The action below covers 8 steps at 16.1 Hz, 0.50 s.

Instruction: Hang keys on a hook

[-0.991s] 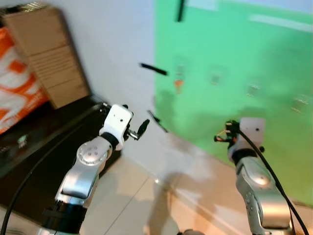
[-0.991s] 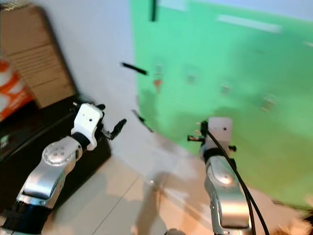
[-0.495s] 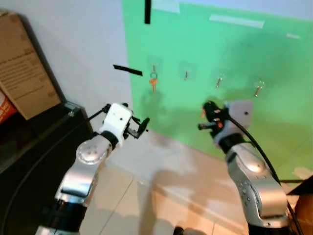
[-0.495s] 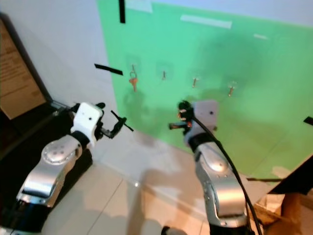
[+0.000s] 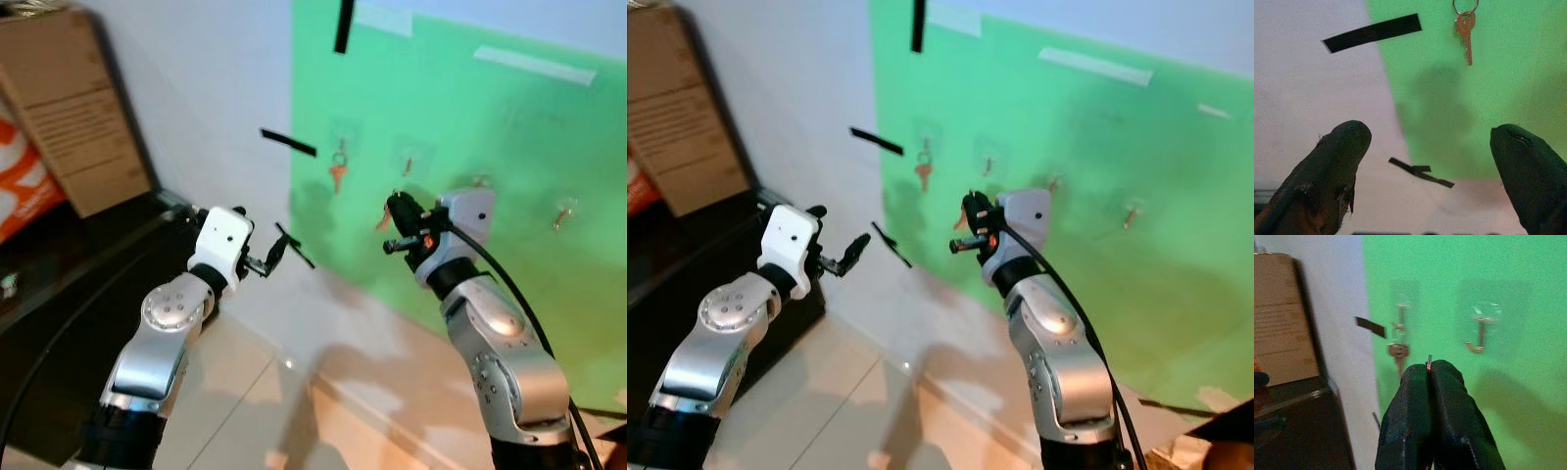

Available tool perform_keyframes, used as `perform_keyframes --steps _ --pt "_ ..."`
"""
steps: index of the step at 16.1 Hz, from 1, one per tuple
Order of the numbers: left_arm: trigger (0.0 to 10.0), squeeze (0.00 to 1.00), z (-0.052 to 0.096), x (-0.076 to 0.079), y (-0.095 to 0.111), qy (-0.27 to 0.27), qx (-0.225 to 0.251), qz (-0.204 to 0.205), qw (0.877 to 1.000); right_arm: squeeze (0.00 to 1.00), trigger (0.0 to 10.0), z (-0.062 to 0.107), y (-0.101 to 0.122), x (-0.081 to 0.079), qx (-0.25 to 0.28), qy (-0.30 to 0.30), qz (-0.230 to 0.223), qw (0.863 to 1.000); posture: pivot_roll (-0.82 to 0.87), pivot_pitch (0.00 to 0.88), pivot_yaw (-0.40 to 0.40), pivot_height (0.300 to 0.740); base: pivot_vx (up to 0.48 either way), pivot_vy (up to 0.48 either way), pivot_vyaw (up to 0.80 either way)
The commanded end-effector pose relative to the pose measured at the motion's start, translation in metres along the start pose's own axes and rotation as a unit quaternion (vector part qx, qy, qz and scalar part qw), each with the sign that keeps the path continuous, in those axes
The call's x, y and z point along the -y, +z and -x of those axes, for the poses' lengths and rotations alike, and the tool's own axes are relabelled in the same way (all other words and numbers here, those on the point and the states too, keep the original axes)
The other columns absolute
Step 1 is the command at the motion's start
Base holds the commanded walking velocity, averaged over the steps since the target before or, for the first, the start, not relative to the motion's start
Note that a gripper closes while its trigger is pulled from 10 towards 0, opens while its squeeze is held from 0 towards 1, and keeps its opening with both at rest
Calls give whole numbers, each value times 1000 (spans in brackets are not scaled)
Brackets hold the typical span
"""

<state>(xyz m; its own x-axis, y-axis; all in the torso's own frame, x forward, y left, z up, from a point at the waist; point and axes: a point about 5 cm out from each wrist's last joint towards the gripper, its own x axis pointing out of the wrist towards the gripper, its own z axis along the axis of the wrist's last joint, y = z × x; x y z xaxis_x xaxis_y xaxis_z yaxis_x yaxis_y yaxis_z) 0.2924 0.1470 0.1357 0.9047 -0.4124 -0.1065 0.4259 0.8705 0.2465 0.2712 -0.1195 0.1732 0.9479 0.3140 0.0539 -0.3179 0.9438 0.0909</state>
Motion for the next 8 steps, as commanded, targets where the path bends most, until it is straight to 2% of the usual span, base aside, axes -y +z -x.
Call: perform_keyframes --steps 1,2,8 --pt "10000 0 0 0 4 -6 3 -7 1000 0 10000 -1 3 0 3 0 -7 1000 -24 0 -14 740 0 0 0" --pt "10000 0 0 4 7 -37 10 -12 999 0 10000 -2 3 0 5 0 -12 1000 -21 0 -12 740 0 0 0" --pt "10000 0 1 8 14 -96 22 -12 995 0 10000 -4 5 0 11 1 -20 1000 -21 0 -12 740 0 0 0"
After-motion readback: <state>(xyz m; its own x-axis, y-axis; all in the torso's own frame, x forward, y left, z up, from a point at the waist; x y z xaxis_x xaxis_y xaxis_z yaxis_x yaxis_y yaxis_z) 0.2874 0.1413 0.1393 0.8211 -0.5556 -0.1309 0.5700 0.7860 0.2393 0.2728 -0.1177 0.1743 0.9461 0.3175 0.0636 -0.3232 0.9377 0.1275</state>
